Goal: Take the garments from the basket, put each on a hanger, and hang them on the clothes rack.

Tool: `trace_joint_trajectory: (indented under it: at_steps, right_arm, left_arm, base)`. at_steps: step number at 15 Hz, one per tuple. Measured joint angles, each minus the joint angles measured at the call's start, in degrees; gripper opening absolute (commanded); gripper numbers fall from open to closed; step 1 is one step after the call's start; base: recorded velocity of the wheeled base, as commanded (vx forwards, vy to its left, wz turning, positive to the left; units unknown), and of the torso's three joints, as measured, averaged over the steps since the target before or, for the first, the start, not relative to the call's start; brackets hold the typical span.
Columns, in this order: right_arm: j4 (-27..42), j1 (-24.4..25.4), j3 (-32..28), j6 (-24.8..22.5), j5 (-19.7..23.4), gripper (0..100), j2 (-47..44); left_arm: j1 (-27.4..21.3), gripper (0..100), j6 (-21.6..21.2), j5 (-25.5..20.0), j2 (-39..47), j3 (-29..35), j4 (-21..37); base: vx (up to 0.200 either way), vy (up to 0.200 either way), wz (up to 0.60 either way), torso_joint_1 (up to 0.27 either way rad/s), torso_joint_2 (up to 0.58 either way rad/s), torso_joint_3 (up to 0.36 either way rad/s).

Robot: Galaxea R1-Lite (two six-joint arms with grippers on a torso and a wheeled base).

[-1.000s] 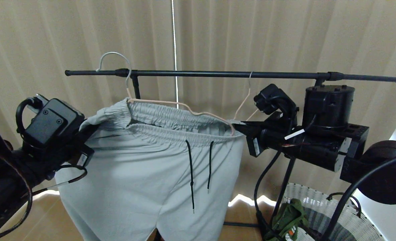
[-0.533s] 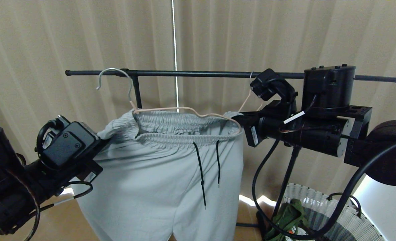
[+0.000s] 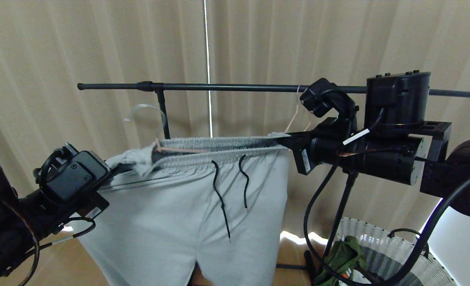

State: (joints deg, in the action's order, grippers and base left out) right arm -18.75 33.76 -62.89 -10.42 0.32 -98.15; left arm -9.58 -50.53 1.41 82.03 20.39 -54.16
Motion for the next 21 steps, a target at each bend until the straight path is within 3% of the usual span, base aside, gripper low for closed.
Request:
trace_joint_trajectory:
  at_steps: [6, 12, 18, 19, 21]
  right_arm:
    - [3.3, 1.6, 0.2, 0.0, -0.2, 0, 1.3]
    - [2.9, 7.1, 1.3, 0.1, -0.3, 0, -0.5]
    - [2.8, 8.5, 2.1, -1.4, -3.0, 0, -1.9]
    - [2.7, 8.4, 2.3, -1.8, -3.8, 100, -1.9]
    - [2.7, 8.3, 3.4, -1.9, -4.5, 100, -1.6]
  left_arm:
    - [0.6, 0, 0.9, 0.4, 0.2, 0.7, -0.4]
    - [-4.1, 0, 19.6, 2.3, -0.5, 2.8, -0.4]
    - [-5.9, 0, 27.4, 2.3, -2.4, 2.8, -0.5]
    - [-6.0, 0, 27.6, 2.3, -2.7, 2.8, -0.6]
    - [-6.0, 0, 27.9, 2.3, -3.1, 3.0, -0.9]
  base:
    - [0.000, 0.000, 0.00, 0.000, 0.00, 0.000]
    - [0.000, 0.000, 0.00, 0.000, 0.00, 0.000]
    - [0.000, 0.000, 0.00, 0.000, 0.00, 0.000]
    - [0.000, 0.000, 0.00, 0.000, 0.00, 0.000]
    - [0.000, 0.000, 0.00, 0.000, 0.00, 0.000]
